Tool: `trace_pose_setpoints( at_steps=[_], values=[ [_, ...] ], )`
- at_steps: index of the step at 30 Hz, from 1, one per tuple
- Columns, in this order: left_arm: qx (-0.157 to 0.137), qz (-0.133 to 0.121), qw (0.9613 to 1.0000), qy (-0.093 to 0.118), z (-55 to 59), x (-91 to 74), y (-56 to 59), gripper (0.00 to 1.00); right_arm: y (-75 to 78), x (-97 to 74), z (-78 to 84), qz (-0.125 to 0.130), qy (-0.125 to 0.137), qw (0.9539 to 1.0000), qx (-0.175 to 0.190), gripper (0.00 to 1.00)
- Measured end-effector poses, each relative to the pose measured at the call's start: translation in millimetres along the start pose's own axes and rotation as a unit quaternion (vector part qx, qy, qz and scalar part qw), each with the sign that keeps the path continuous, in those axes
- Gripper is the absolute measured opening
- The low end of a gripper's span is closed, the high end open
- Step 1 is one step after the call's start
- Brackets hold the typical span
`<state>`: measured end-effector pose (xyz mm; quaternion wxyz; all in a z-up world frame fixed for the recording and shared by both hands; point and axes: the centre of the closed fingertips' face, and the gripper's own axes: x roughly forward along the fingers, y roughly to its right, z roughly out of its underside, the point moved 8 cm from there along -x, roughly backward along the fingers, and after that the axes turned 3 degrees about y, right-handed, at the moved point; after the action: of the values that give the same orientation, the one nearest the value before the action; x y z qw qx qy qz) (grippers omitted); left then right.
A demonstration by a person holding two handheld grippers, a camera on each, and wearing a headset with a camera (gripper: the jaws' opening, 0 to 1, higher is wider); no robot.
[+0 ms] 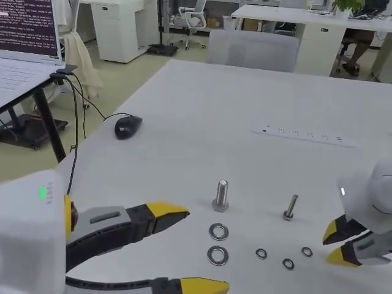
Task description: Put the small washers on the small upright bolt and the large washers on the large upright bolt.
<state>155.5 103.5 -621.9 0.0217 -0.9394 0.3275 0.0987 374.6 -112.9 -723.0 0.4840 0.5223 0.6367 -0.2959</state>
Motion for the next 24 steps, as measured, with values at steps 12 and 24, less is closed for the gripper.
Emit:
trace_pose_setpoints(
  at_steps=[12,24],
  values=[
    [-0.007,0.007,0.9999,0.004,-1.4,6.8,-1.2,0.5,8.2,17.2,4.5,-0.018,-0.007,0.9998,0.008,0.18],
    [-0.014,0.01,0.9998,0.002,0.9,13.2,-11.9,0.51,24.3,33.2,-3.1,-0.037,-0.009,0.9992,0.01,0.21]
  ],
)
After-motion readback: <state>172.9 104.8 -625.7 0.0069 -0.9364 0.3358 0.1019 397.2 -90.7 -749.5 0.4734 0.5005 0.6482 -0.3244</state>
